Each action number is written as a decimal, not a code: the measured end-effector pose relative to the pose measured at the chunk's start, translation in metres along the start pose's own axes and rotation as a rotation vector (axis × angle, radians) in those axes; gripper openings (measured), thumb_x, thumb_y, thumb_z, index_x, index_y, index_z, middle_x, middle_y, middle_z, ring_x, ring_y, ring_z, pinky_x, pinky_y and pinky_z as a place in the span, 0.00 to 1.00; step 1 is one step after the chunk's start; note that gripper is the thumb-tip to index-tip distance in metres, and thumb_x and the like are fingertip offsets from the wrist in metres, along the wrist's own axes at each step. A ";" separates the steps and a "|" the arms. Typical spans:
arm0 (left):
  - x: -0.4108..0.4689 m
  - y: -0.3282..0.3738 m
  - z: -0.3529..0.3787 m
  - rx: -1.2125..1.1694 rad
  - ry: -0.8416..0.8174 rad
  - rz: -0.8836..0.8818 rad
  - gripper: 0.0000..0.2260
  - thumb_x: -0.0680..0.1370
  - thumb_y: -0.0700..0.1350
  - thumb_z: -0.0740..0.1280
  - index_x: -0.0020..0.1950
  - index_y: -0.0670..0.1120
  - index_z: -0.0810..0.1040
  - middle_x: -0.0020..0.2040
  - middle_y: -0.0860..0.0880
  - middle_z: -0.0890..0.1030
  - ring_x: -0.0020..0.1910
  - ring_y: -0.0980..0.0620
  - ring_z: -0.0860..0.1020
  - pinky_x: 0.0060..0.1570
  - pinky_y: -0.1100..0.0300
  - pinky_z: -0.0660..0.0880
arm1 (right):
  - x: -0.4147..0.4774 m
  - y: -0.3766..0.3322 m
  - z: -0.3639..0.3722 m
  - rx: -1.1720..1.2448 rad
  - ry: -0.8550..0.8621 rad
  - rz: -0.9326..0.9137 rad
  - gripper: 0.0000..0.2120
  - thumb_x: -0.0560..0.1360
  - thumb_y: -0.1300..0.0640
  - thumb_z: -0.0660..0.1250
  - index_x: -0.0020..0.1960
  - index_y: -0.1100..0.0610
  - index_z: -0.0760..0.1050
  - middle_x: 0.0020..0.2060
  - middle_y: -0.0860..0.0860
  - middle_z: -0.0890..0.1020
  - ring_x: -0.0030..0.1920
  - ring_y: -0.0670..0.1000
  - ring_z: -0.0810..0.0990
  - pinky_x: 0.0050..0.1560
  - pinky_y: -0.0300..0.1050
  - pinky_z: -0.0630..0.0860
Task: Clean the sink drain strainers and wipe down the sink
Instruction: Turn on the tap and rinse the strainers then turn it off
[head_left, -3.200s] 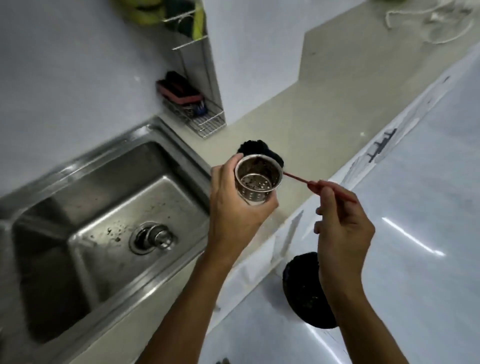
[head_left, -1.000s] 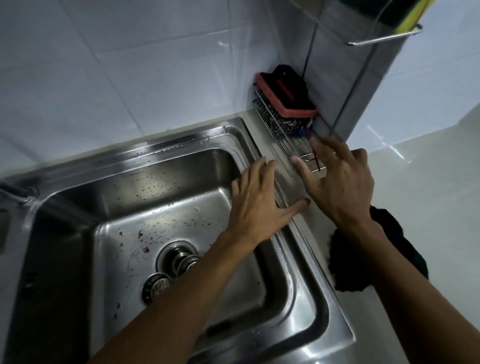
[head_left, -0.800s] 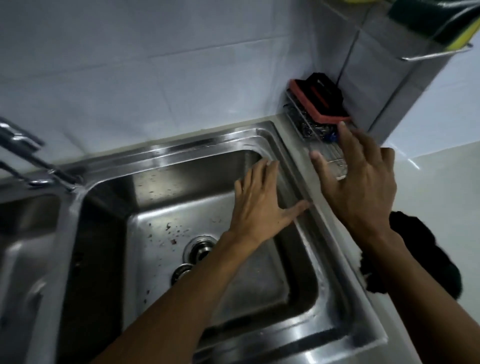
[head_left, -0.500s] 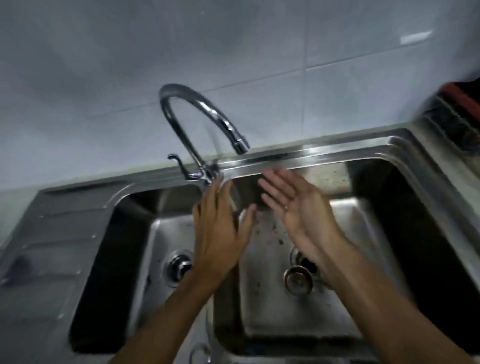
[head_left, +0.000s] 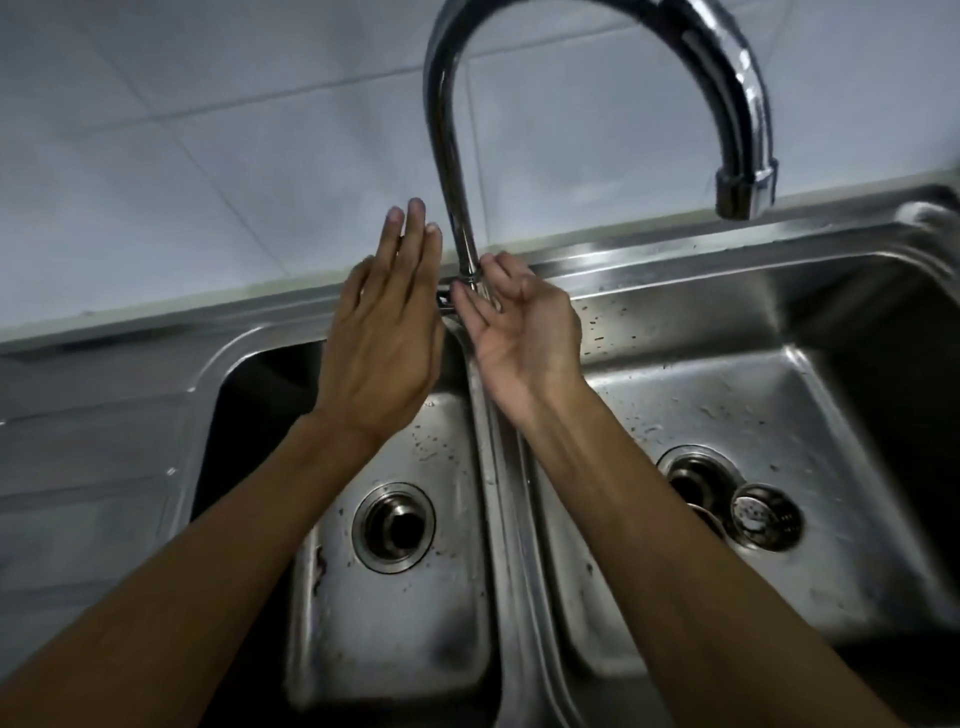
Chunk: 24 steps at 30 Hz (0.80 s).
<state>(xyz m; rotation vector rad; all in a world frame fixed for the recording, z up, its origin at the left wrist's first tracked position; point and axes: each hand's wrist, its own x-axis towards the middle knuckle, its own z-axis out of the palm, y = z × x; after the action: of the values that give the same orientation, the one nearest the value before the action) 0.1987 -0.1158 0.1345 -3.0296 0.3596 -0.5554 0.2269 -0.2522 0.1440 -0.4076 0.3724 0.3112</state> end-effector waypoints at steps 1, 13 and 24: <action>0.003 0.000 0.003 -0.009 0.018 -0.001 0.28 0.84 0.40 0.54 0.83 0.39 0.49 0.85 0.41 0.48 0.84 0.45 0.47 0.80 0.47 0.56 | 0.000 0.001 -0.004 0.013 -0.006 -0.015 0.23 0.82 0.69 0.53 0.77 0.63 0.63 0.72 0.58 0.73 0.69 0.60 0.75 0.72 0.54 0.72; 0.011 -0.005 0.010 -0.254 -0.042 -0.228 0.28 0.87 0.53 0.52 0.83 0.40 0.53 0.84 0.42 0.51 0.84 0.45 0.51 0.79 0.48 0.52 | -0.013 0.005 -0.013 -0.090 -0.079 -0.036 0.26 0.83 0.65 0.57 0.80 0.58 0.59 0.74 0.55 0.71 0.71 0.58 0.74 0.69 0.50 0.74; -0.084 0.135 0.023 -0.347 -0.273 0.001 0.29 0.81 0.63 0.59 0.75 0.45 0.73 0.77 0.43 0.68 0.73 0.45 0.68 0.74 0.49 0.57 | -0.131 -0.163 -0.226 -2.468 0.125 -0.068 0.33 0.72 0.42 0.73 0.73 0.45 0.66 0.65 0.47 0.78 0.61 0.52 0.78 0.59 0.51 0.78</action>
<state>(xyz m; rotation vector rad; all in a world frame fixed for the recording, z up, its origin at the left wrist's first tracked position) 0.1006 -0.2274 0.0728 -3.3719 0.4865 -0.0768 0.1059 -0.5219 0.0577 -2.8486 -0.1291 0.5517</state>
